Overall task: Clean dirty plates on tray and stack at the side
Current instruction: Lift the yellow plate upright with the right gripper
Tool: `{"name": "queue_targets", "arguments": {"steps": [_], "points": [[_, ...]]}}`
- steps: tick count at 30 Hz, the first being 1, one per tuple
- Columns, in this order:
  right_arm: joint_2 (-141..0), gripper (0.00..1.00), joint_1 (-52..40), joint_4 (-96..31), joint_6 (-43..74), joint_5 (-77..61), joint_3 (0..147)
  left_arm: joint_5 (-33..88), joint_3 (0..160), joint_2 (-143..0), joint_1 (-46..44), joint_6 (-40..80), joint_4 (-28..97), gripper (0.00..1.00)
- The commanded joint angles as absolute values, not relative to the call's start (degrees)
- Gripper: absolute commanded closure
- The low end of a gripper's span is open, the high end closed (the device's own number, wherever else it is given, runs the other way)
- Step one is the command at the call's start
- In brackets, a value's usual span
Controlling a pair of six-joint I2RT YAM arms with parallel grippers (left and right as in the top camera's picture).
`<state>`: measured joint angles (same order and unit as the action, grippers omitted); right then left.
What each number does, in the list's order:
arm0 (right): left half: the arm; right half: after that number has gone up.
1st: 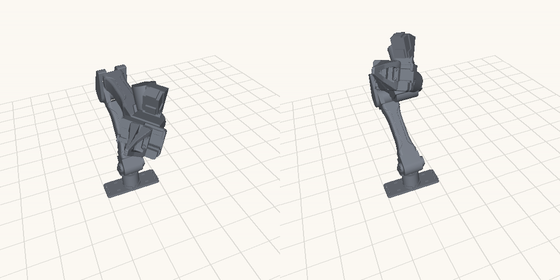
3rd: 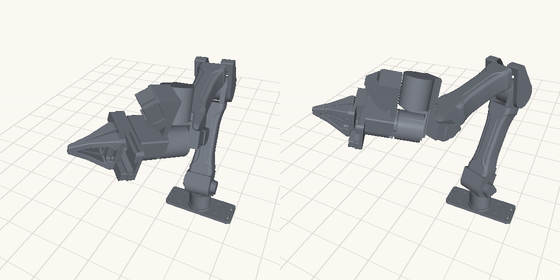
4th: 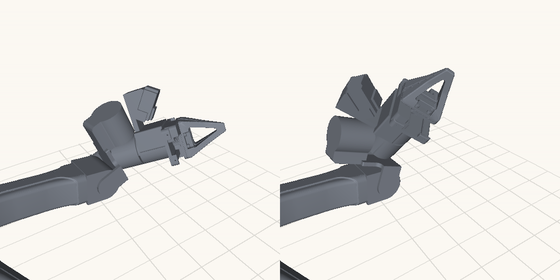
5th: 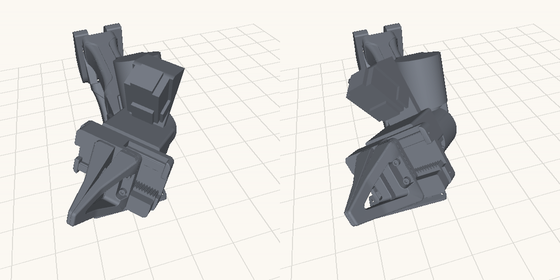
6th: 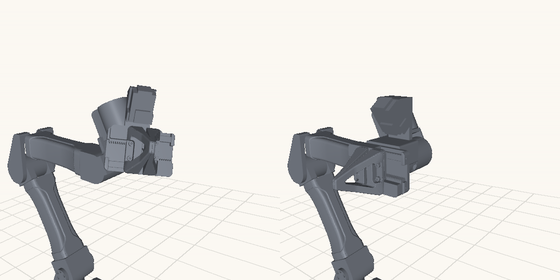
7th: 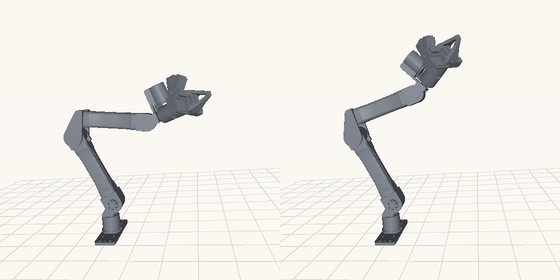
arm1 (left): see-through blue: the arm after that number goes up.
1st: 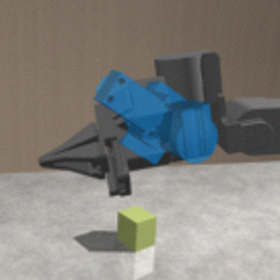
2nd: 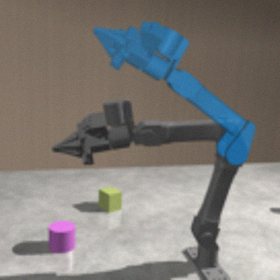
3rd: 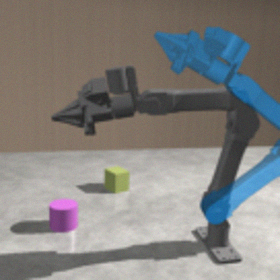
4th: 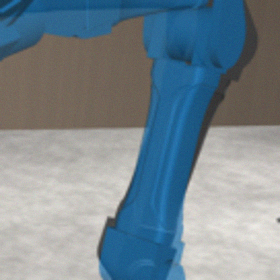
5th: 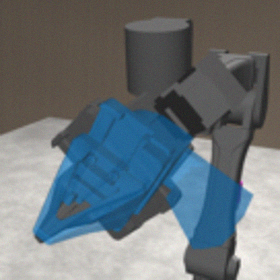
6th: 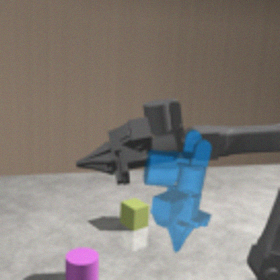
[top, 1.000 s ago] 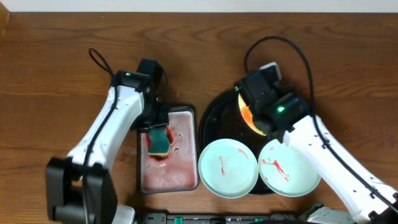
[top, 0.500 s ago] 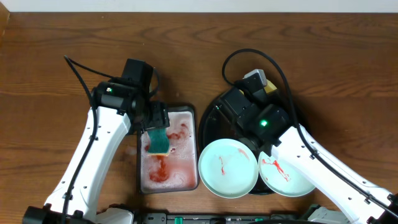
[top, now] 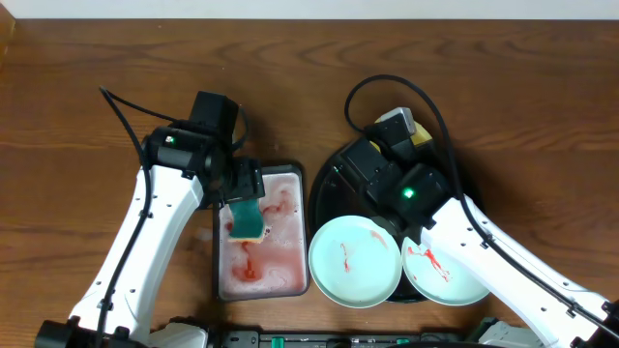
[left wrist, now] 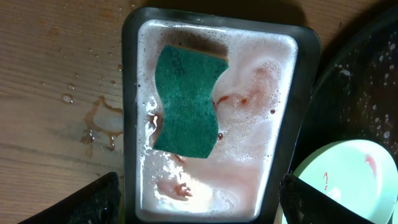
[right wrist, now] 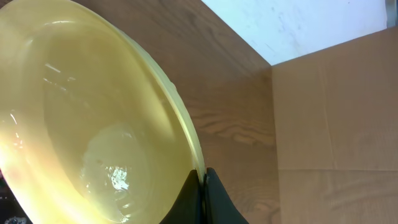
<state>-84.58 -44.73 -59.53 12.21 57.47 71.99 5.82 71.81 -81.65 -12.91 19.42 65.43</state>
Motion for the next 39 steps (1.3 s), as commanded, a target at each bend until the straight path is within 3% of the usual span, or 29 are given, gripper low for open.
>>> {"name": "queue_targets", "arguments": {"steps": [1, 17, 23, 39], "points": [[-83.8, 0.99, -45.1, -59.6, 13.7, 59.9, 72.1, 5.3, 71.9, -81.6, -12.8, 19.1, 65.5, 0.18], [-83.8, 0.99, -45.1, -59.6, 12.9, 63.9, 72.1, 5.3, 71.9, -81.6, -12.8, 19.1, 65.5, 0.18], [-83.8, 0.99, -45.3, -58.8, 6.5, 66.6, 72.1, 5.3, 71.9, -81.6, -12.8, 19.1, 65.5, 0.18], [-83.8, 0.99, -51.5, -59.4, 6.1, 71.5, 72.1, 5.3, 71.9, -81.6, -12.8, 19.1, 65.5, 0.18]]}}
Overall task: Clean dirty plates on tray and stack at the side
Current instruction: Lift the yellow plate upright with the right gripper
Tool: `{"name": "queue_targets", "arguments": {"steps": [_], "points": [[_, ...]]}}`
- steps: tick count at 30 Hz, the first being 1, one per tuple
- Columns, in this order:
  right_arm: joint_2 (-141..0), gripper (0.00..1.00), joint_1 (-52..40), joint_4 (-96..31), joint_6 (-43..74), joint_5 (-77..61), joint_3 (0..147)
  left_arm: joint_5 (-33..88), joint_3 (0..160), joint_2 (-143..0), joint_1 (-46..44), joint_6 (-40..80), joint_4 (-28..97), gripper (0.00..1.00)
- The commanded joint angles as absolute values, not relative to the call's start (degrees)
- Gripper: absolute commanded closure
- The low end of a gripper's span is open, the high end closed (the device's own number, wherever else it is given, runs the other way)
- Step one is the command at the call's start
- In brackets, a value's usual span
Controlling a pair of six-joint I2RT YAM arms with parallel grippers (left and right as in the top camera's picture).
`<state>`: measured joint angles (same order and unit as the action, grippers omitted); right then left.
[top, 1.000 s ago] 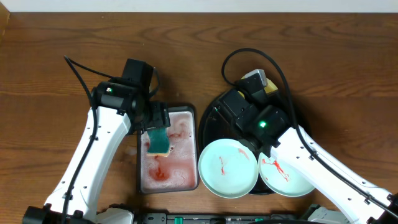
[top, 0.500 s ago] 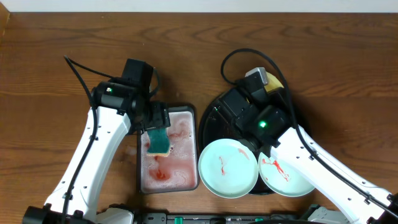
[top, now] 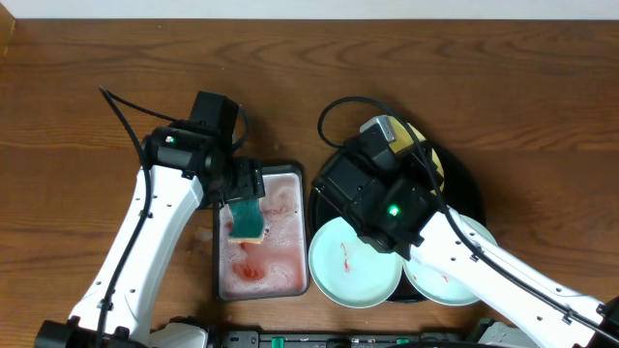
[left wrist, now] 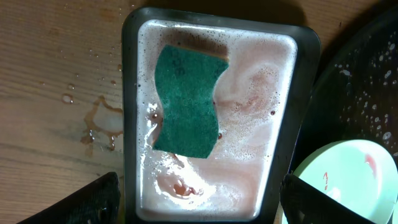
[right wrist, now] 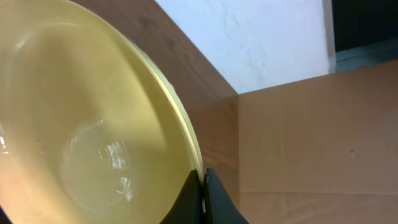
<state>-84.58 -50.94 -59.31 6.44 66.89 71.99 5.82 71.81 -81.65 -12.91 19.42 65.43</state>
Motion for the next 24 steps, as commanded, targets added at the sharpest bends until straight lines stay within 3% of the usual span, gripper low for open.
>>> {"name": "queue_targets", "arguments": {"steps": [1, 14, 19, 24], "points": [[-83.8, 0.99, -51.5, -59.4, 6.1, 71.7, 72.1, 5.3, 71.9, -81.6, -12.8, 19.1, 65.5, 0.18], [-83.8, 0.99, -50.6, -59.3, 10.8, 68.2, 72.1, 5.3, 71.9, -81.6, -12.8, 19.1, 65.5, 0.18], [-83.8, 0.99, -42.1, -59.2, 17.1, 47.2, 72.1, 5.3, 71.9, -81.6, -12.8, 19.1, 65.5, 0.17], [-82.9, 0.99, -25.1, -56.7, 15.0, 21.3, 72.2, 5.3, 71.9, -81.6, -12.8, 19.1, 65.5, 0.17]]}}
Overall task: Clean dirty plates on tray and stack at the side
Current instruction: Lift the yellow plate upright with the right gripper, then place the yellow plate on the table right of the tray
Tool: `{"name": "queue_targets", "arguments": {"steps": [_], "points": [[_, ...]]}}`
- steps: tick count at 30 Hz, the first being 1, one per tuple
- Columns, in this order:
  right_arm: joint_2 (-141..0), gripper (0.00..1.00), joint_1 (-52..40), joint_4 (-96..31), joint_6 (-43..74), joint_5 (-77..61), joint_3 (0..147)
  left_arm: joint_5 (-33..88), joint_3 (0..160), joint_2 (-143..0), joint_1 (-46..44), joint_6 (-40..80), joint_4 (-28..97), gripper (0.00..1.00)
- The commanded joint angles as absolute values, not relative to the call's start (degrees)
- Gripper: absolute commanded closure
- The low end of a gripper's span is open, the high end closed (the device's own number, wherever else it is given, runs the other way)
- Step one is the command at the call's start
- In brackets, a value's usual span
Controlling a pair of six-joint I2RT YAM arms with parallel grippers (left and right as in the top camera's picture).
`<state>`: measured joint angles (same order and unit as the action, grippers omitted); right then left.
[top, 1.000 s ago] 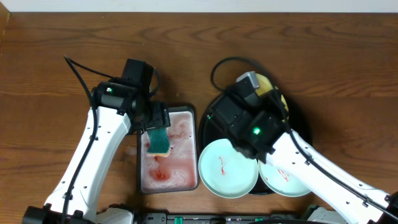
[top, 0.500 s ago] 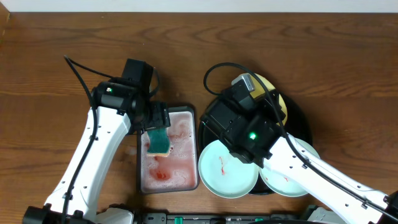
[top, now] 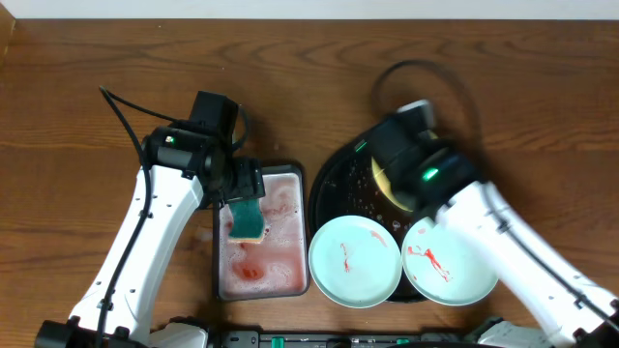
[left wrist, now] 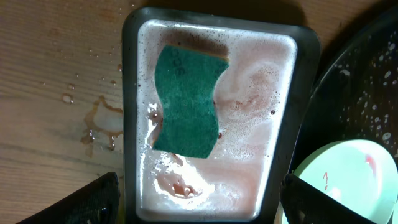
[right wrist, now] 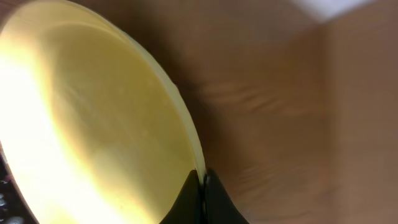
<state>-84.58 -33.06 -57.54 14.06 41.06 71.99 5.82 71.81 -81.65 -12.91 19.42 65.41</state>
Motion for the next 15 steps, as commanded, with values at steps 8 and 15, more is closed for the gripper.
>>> {"name": "queue_targets", "arguments": {"steps": [8, 15], "points": [[-82.3, 0.99, 6.5, -53.3, 12.1, -9.1, 72.2, 5.3, 71.9, -81.6, -12.8, 19.1, 65.5, 0.17], [-85.5, 0.99, 31.2, -50.9, 13.7, -15.4, 72.1, 5.3, 71.9, -81.6, -12.8, 19.1, 65.5, 0.17]]}}
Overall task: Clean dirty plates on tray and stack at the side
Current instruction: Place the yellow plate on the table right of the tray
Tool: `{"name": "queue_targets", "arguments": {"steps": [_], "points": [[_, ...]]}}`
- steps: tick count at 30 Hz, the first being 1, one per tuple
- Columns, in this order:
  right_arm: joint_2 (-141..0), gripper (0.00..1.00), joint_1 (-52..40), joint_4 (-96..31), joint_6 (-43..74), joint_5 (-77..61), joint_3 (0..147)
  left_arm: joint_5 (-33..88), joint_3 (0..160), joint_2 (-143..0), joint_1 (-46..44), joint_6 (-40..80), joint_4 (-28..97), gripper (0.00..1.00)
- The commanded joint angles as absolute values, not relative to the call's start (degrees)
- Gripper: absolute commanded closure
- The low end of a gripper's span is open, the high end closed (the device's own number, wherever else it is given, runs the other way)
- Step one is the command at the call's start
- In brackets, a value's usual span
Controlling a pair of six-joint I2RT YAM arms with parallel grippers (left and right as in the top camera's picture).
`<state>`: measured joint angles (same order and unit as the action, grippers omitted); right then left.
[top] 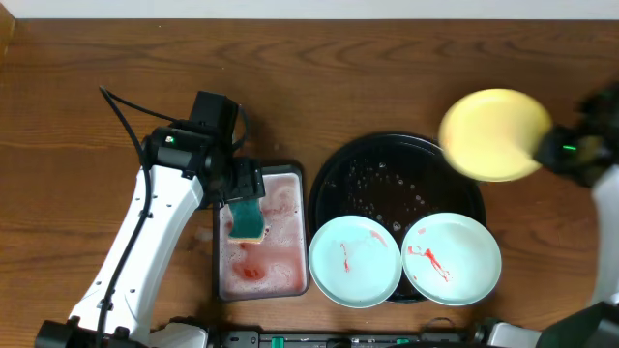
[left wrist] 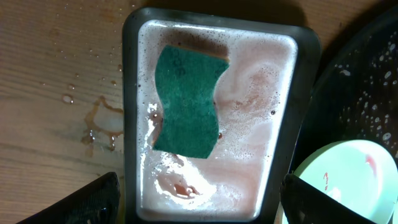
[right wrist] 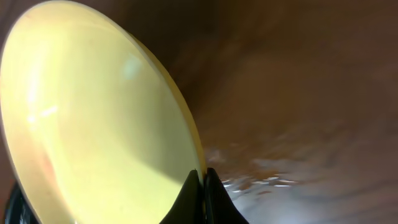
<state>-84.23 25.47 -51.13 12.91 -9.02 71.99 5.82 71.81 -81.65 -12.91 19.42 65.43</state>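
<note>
My right gripper (right wrist: 202, 186) is shut on the rim of a yellow plate (top: 493, 135), held over the right edge of the round black tray (top: 387, 184). Two pale green plates with red smears, one on the left (top: 354, 261) and one on the right (top: 451, 259), lie at the tray's front. My left gripper (left wrist: 199, 199) stands open above the soapy basin (left wrist: 283, 112), its fingers wide to either side. A green sponge (left wrist: 186, 102) floats in the pink foam.
Water drops and a small puddle (left wrist: 99, 121) lie on the wood left of the basin. The left arm (top: 155, 222) reaches over the basin's left side. Bare wooden table (top: 542, 58) spreads to the right of the tray.
My right gripper has carried the yellow plate from over the middle of the tray to its right edge. The left gripper and sponge have not moved.
The right gripper held the yellow plate over the tray's back part, the arm across the green plates. It stayed there, then stood over the tray's middle, and now is at the right side. The left gripper hung open over the basin throughout.
</note>
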Motion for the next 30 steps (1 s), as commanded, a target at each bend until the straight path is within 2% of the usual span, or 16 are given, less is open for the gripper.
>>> {"name": "queue_targets", "arguments": {"steps": [1, 8, 18, 20, 21, 27, 30], "points": [[-86.2, 0.99, 33.1, -50.8, 13.8, -14.9, 72.1, 5.3, 71.9, -81.6, -12.8, 19.1, 65.5, 0.17], [-94.7, 0.99, 43.8, -49.4, 16.6, -7.7, 72.1, 5.3, 71.9, -81.6, -12.8, 19.1, 65.5, 0.17], [-101.6, 0.97, 45.2, -51.0, 16.0, -5.6, 72.1, 5.3, 71.9, -81.6, -12.8, 19.1, 65.5, 0.17], [-100.8, 0.73, 44.9, -51.2, 13.8, -8.6, 72.2, 5.3, 71.9, -81.6, -12.8, 19.1, 65.5, 0.17], [-100.3, 0.67, 44.8, -51.3, 12.9, -10.0, 72.2, 5.3, 71.9, -81.6, -12.8, 19.1, 65.5, 0.17], [-91.2, 0.52, 40.1, -53.5, 10.5, -23.9, 72.2, 5.3, 71.9, -81.6, -12.8, 19.1, 65.5, 0.17], [-84.8, 0.50, 34.0, -55.2, 7.6, -27.3, 72.2, 5.3, 71.9, -81.6, -12.8, 19.1, 65.5, 0.17]]}}
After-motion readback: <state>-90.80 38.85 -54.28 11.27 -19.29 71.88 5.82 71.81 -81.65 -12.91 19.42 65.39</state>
